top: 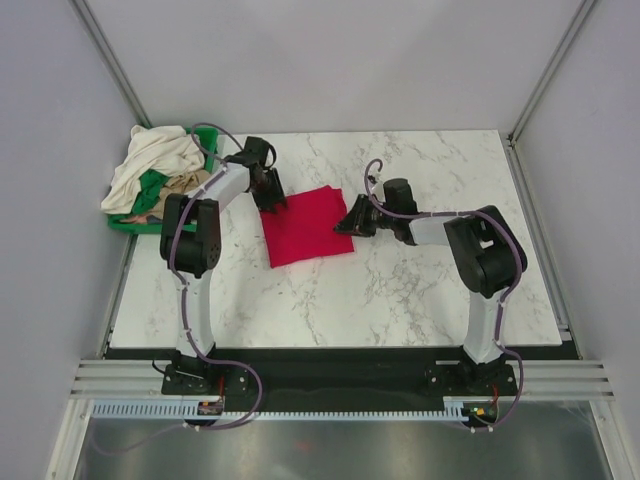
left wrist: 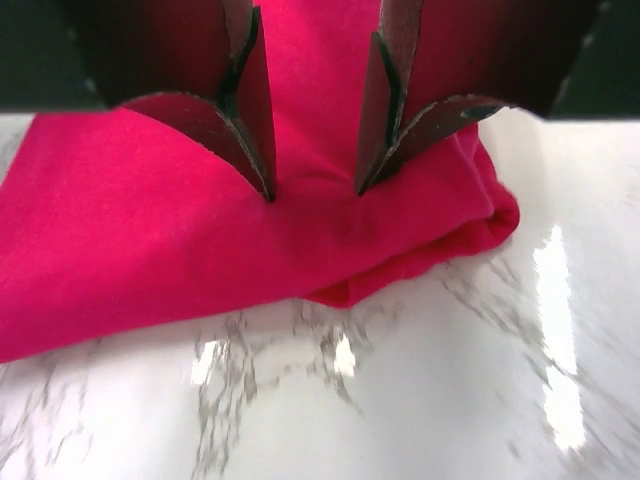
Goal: Fold and stack the t-shirts
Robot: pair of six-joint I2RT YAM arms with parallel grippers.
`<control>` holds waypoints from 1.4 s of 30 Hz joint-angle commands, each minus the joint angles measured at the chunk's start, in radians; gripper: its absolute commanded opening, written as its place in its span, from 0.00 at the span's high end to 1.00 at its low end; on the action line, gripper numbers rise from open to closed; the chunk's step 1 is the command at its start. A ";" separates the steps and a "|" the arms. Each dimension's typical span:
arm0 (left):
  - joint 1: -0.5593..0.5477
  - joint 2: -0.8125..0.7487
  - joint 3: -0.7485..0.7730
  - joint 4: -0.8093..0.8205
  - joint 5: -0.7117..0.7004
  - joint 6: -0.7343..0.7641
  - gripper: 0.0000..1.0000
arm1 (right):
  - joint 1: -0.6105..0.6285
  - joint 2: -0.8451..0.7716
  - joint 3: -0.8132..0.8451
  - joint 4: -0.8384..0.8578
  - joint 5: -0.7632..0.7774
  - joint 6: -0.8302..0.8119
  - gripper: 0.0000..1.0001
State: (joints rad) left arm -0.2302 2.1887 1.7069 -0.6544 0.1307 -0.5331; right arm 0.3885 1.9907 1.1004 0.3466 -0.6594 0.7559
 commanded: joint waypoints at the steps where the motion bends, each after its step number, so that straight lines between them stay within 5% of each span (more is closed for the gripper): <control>1: 0.032 0.044 0.075 0.033 0.006 0.102 0.55 | -0.019 0.019 -0.115 0.049 0.073 -0.012 0.75; 8: 0.091 0.187 0.261 -0.020 0.222 0.168 0.42 | 0.006 -0.021 -0.221 0.031 0.141 -0.022 0.80; 11: 0.074 0.114 0.278 -0.031 0.265 0.145 0.29 | 0.029 -0.084 -0.160 -0.082 0.161 -0.090 0.75; 18: 0.031 -0.250 0.235 -0.126 0.247 0.133 0.00 | 0.038 -0.239 -0.014 -0.308 0.325 -0.167 0.32; 23: -0.024 -0.561 -0.074 -0.129 0.181 0.148 0.00 | -0.002 -0.123 0.173 -0.377 0.340 -0.204 0.23; 32: -0.038 -1.048 -0.649 -0.106 0.017 0.157 0.00 | -0.037 0.204 0.513 -0.457 0.336 -0.257 0.25; 42: -0.044 -1.388 -0.809 -0.079 -0.031 0.105 0.00 | -0.028 0.339 0.570 -0.388 0.267 -0.208 0.26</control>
State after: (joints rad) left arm -0.2718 0.9024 0.8955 -0.7891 0.1570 -0.4187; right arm 0.3492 2.3009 1.6779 -0.0624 -0.3691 0.5335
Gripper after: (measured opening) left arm 0.993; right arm 0.741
